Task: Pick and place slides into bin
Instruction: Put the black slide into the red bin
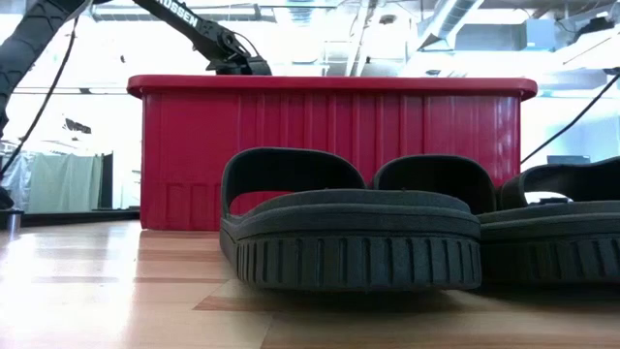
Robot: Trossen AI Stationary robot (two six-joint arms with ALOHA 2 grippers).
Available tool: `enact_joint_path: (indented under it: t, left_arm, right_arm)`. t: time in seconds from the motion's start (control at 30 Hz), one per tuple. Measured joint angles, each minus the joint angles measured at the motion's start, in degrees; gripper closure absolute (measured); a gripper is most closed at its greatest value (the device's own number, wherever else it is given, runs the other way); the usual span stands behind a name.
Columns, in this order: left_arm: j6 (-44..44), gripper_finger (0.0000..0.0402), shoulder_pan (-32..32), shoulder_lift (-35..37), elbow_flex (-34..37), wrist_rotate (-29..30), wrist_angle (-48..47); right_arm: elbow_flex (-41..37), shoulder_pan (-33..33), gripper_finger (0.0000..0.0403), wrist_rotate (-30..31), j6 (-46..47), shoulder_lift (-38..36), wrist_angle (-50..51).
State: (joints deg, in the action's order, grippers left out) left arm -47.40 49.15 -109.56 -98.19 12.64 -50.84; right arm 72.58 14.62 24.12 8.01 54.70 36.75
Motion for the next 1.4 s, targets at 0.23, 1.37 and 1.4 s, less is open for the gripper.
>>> enact_joint_path:
  t: [0.23, 1.37, 1.4]
  left_arm:
    - [-0.1, 0.0392, 0.0, -0.1, 0.0, -1.0, 0.6]
    - [2.3, 0.0232, -0.9, -0.3, 0.0, -2.6, -7.9]
    - [2.4, 0.0229, -1.1, -0.3, 0.0, -2.6, -8.0]
  right_arm:
    - [0.0, 0.0, 0.0271, 0.0, 1.1, 0.1, 0.0]
    - [0.0, 0.0, 0.0271, -0.2, 0.6, 0.1, 0.0]
    - [0.0, 0.0, 0.0271, -0.2, 0.6, 0.1, 0.0]
